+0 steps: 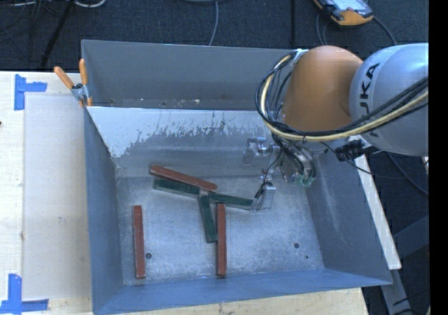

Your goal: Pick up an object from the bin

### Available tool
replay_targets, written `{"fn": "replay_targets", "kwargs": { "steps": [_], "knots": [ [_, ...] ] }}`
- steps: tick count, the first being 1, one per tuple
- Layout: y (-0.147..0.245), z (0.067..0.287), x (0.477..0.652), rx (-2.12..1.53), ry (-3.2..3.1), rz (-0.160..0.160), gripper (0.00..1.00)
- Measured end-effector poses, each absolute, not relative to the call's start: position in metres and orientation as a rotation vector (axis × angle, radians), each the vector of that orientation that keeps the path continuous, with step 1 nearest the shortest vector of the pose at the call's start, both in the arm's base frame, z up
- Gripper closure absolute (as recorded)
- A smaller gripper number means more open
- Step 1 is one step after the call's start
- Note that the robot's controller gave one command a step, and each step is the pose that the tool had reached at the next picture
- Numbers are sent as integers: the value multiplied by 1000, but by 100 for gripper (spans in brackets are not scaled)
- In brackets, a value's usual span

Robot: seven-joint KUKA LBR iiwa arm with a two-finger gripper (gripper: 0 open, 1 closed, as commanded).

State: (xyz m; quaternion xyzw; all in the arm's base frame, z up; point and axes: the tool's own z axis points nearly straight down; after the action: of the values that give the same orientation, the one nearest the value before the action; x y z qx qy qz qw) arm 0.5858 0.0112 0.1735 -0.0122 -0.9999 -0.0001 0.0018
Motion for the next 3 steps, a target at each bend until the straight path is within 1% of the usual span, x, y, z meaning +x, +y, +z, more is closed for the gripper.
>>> {"fn": "replay_targets", "kwargs": {
  "steps": [1,2,3],
  "knots": [
    [15,128,597,422,-3121,1,0],
    [-32,84,612,-31,-3143,-1,0],
    [49,70,591,91,-3140,-2,100]
  ]
}}
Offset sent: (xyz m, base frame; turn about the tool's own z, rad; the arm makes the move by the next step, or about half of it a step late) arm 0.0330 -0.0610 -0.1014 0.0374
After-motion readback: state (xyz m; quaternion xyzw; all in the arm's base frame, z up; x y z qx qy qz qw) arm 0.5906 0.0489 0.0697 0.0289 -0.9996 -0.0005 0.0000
